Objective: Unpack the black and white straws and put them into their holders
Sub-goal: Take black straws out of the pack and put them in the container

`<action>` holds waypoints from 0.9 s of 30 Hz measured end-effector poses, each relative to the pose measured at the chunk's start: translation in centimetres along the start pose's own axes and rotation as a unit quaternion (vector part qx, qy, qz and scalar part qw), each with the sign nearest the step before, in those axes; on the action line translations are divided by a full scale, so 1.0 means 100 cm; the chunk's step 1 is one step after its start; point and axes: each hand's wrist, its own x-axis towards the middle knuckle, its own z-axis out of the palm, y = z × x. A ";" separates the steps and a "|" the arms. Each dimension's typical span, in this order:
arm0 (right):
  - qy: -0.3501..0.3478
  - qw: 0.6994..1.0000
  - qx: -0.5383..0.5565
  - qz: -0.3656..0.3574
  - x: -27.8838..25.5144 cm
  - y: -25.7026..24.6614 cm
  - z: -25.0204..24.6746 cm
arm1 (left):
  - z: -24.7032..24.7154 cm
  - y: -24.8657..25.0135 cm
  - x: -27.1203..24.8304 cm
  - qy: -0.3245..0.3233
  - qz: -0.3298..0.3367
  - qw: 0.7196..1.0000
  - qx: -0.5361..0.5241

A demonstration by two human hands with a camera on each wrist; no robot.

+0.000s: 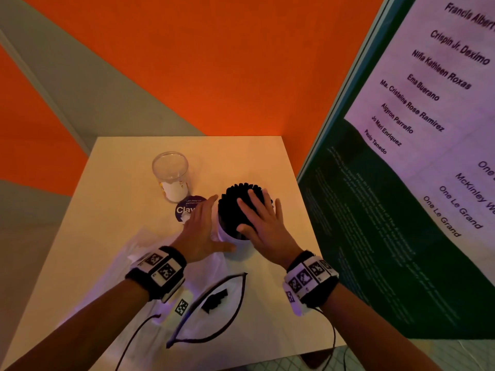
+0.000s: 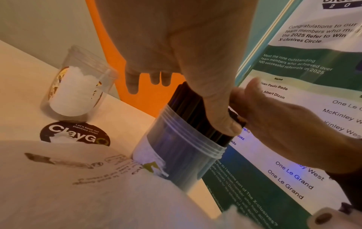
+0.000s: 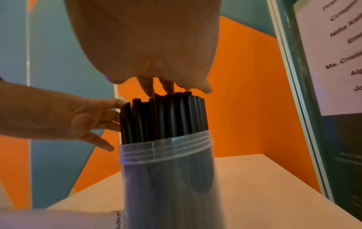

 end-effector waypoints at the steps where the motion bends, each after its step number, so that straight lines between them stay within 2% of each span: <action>1: 0.025 0.999 0.038 -0.005 -0.003 -0.001 -0.004 | 0.000 0.000 -0.002 -0.006 0.001 1.000 -0.005; 3: 0.091 0.993 0.059 -0.035 -0.011 -0.007 -0.012 | 0.001 -0.001 -0.010 -0.011 0.007 1.000 -0.014; 5: 0.159 0.981 0.061 -0.096 -0.021 -0.014 -0.016 | 0.001 0.001 -0.026 -0.021 0.005 1.000 -0.011; 6: 0.160 0.976 0.078 -0.126 -0.026 -0.019 -0.016 | 0.000 0.002 -0.035 -0.026 0.006 1.000 -0.002; 7: 0.123 0.976 0.102 -0.150 -0.032 -0.024 -0.017 | 0.000 0.002 -0.045 -0.034 0.007 0.999 0.010; 8: 0.054 0.978 0.125 -0.160 -0.038 -0.030 -0.016 | 0.000 0.001 -0.054 -0.053 0.002 0.998 0.026; 10: -0.140 0.970 0.153 -0.129 -0.047 -0.040 -0.007 | 0.000 -0.003 -0.075 -0.121 -0.020 0.990 0.067; 12: -0.317 0.933 0.132 -0.105 -0.054 -0.046 0.018 | 0.003 -0.008 -0.092 -0.217 -0.044 0.969 0.113; 14: -0.405 0.906 0.097 -0.080 -0.058 -0.055 0.050 | 0.008 -0.010 -0.102 -0.268 -0.047 0.950 0.155; 16: -0.397 0.914 0.081 -0.011 -0.056 -0.063 0.082 | 0.007 -0.009 -0.101 -0.240 -0.048 0.959 0.141; 20: -0.293 0.942 0.111 0.121 -0.036 -0.073 0.128 | -0.006 -0.006 -0.097 -0.183 -0.067 0.978 0.075; 22: -0.269 0.946 0.098 0.154 -0.027 -0.074 0.148 | -0.011 -0.005 -0.100 -0.177 -0.060 0.980 0.061; 25: -0.288 0.943 -0.010 0.168 -0.019 -0.074 0.170 | -0.016 -0.003 -0.103 -0.181 -0.051 0.981 0.053; 27: -0.306 0.935 -0.028 0.176 -0.017 -0.074 0.178 | -0.017 -0.001 -0.105 -0.178 -0.045 0.982 0.041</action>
